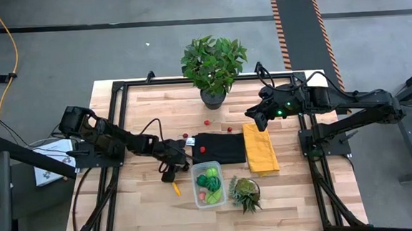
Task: Pick and placing Produce into tupperware
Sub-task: Put the black cherry into the bin
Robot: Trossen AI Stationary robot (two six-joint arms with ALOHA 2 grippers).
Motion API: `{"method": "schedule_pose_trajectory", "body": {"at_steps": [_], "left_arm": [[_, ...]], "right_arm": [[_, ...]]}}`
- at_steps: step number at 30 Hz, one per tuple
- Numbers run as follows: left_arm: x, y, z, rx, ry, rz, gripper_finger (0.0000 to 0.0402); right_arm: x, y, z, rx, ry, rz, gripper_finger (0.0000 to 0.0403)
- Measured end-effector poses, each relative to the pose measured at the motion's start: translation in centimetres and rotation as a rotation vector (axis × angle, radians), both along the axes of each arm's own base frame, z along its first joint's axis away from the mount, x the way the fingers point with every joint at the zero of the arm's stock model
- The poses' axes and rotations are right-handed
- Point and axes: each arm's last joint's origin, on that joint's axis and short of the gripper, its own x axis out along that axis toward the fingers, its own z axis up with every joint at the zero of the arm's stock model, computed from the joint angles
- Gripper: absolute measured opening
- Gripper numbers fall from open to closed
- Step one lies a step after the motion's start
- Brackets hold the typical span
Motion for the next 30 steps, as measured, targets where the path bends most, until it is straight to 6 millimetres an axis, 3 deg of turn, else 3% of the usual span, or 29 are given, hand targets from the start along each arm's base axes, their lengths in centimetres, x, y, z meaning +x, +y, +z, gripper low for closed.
{"method": "schedule_pose_trajectory", "body": {"at_steps": [13, 30], "left_arm": [[-0.2, 0.0, 0.4, -0.051, 0.009, 0.032, 0.0100], [-1.1, 0.0, 3.6, -0.089, -0.053, 0.061, 0.0095]], "right_arm": [[0.0, 0.0, 0.0, -0.009, 0.002, 0.007, 0.0083], [0.0, 0.0, 0.0, -0.021, 0.006, 0.016, 0.0083]]}}
